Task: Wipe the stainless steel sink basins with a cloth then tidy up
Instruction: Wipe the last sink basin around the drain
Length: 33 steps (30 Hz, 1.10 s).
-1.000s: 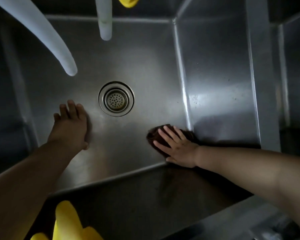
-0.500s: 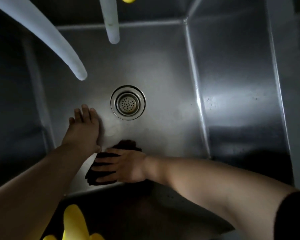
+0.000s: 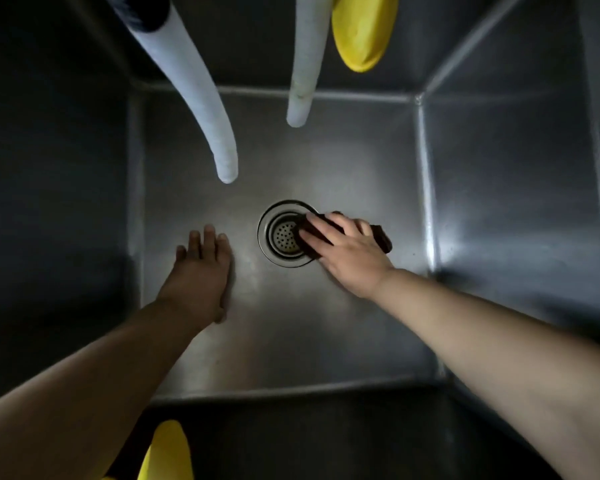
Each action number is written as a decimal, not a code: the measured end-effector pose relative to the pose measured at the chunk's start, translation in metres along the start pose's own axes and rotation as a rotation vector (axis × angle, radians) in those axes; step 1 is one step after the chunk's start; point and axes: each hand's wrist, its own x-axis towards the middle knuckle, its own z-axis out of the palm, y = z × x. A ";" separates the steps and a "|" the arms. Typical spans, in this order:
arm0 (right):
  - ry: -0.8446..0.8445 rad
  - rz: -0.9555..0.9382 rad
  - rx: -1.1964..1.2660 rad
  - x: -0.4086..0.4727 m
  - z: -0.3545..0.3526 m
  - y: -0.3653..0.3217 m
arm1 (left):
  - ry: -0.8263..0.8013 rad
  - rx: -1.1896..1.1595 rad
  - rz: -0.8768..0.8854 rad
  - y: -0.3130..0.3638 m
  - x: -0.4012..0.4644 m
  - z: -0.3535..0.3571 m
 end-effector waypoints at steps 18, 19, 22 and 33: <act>-0.003 0.114 0.043 0.058 -0.008 -0.052 | 0.110 0.078 0.299 0.026 0.012 -0.021; -0.025 0.090 0.043 0.060 -0.008 -0.052 | 0.114 0.063 0.296 0.027 0.013 -0.021; -0.048 0.024 0.110 0.058 -0.012 -0.046 | 0.133 0.003 0.285 0.026 0.015 -0.020; -0.101 -0.052 0.075 0.061 -0.037 -0.040 | 0.120 -0.056 0.273 0.028 0.020 -0.020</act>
